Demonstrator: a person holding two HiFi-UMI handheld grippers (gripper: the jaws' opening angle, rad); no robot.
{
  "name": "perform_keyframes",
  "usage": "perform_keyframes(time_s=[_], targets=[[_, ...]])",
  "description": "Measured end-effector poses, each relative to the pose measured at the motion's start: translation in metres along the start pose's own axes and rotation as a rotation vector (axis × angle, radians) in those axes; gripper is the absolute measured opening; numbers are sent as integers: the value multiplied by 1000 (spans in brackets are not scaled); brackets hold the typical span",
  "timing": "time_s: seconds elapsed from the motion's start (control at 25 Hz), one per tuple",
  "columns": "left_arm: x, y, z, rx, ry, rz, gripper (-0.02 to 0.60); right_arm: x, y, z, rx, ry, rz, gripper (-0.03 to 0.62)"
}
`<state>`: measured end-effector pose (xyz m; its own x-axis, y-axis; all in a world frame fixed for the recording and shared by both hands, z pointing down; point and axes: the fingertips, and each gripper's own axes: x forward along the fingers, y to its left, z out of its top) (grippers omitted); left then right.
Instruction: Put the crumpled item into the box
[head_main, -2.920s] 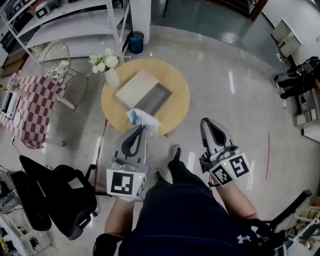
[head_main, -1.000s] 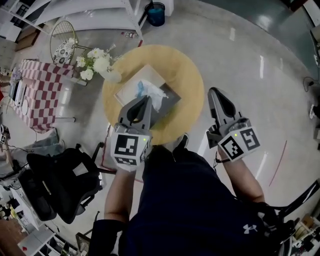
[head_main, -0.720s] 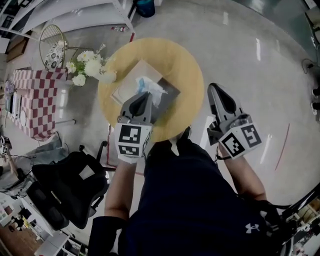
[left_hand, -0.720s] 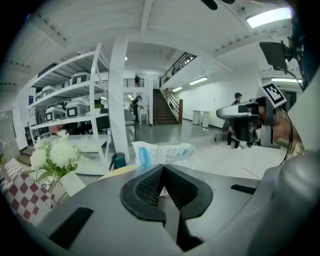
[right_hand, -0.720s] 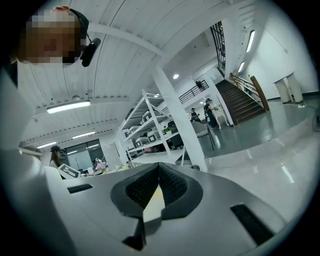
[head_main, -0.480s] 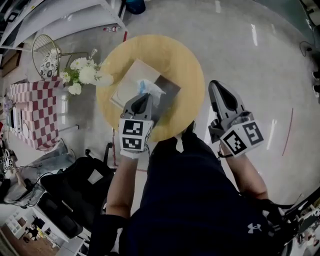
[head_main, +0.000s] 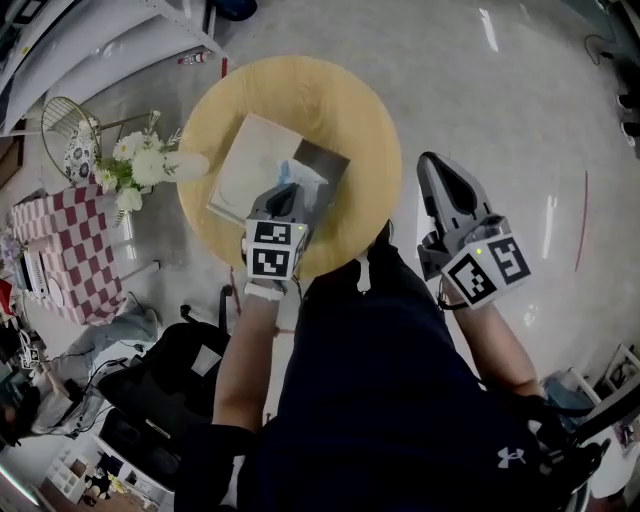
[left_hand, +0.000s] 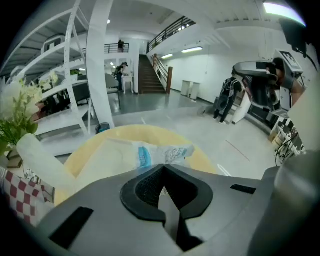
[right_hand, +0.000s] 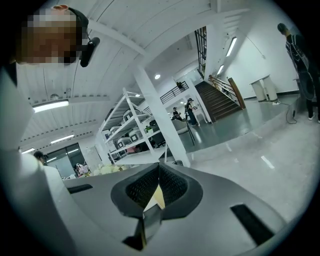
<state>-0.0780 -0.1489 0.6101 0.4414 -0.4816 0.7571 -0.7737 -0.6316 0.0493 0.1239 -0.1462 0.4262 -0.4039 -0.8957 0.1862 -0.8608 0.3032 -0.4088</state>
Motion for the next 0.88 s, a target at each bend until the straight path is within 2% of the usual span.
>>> perform_keyframes(time_s=[0.16, 0.4, 0.88], targets=[[16, -2, -20, 6, 72, -19, 17, -4, -3, -5, 13, 0, -17, 2], [35, -7, -35, -42, 132, -68, 17, -12, -8, -9, 26, -4, -53, 2], [65, -3, -62, -48, 233, -60, 17, -29, -23, -10, 39, -14, -119, 2]])
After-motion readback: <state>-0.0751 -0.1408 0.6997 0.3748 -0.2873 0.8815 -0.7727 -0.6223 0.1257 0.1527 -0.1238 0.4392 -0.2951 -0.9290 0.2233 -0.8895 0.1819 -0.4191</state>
